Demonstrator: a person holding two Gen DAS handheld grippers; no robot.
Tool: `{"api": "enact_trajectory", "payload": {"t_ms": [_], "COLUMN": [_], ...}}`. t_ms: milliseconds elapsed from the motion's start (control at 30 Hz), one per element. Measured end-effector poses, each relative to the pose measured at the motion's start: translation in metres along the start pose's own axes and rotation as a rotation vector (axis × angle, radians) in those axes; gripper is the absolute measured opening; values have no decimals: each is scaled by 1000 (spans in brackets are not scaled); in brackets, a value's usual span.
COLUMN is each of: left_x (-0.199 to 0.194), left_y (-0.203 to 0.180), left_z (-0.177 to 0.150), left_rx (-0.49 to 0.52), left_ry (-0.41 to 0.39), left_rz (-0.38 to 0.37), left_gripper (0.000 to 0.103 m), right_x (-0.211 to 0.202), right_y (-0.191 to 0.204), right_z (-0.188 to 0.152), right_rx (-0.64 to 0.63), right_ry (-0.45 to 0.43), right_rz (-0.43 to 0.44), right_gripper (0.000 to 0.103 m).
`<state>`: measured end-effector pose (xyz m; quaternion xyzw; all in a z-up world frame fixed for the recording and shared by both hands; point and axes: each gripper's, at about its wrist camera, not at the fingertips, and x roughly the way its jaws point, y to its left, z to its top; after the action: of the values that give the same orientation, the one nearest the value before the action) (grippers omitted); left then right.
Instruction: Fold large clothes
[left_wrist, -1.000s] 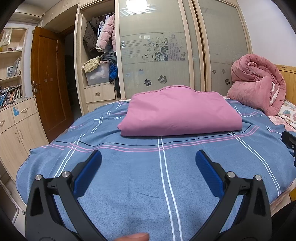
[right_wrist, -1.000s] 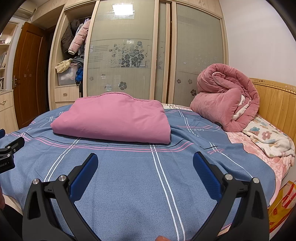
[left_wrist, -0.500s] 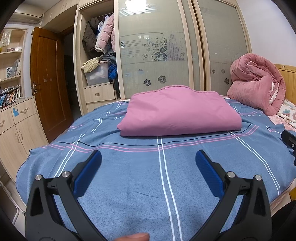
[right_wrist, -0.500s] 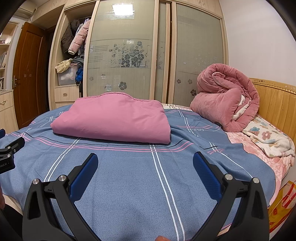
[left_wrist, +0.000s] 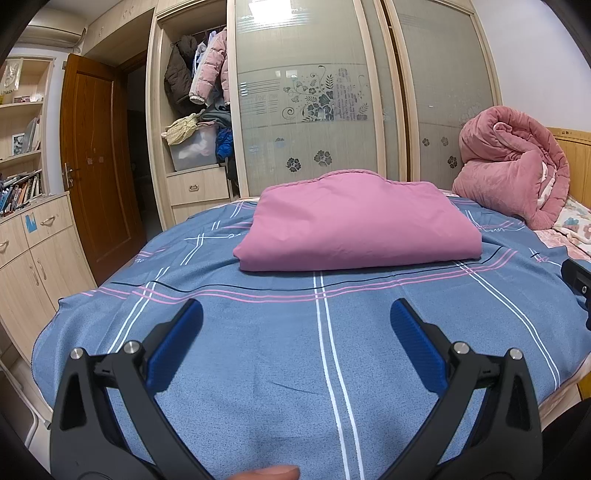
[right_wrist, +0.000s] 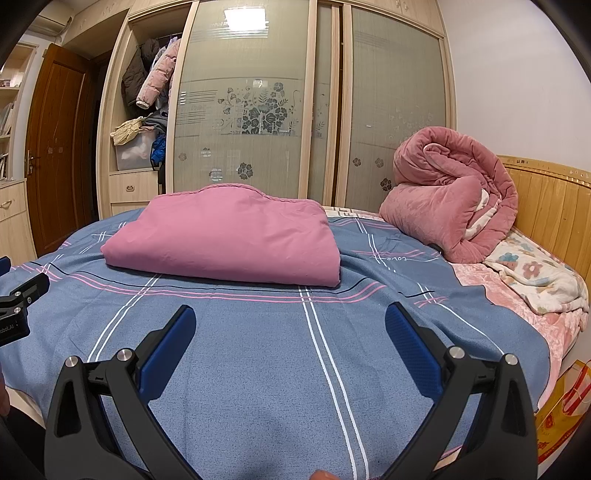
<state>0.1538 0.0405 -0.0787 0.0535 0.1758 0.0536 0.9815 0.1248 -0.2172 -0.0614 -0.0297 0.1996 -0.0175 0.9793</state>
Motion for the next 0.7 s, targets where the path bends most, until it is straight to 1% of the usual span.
{"api": "enact_trajectory", "payload": {"t_ms": [700], "left_x": [0], "left_y": [0], "left_z": [0], "left_rx": [-2], "left_ry": [-2], "left_rz": [-7], "left_gripper": [101], "right_x": [0], "right_y": [-3], "right_z": [1], "right_rx": [-1], "right_ry": [2], "right_rz": [0], "right_gripper": [102]}}
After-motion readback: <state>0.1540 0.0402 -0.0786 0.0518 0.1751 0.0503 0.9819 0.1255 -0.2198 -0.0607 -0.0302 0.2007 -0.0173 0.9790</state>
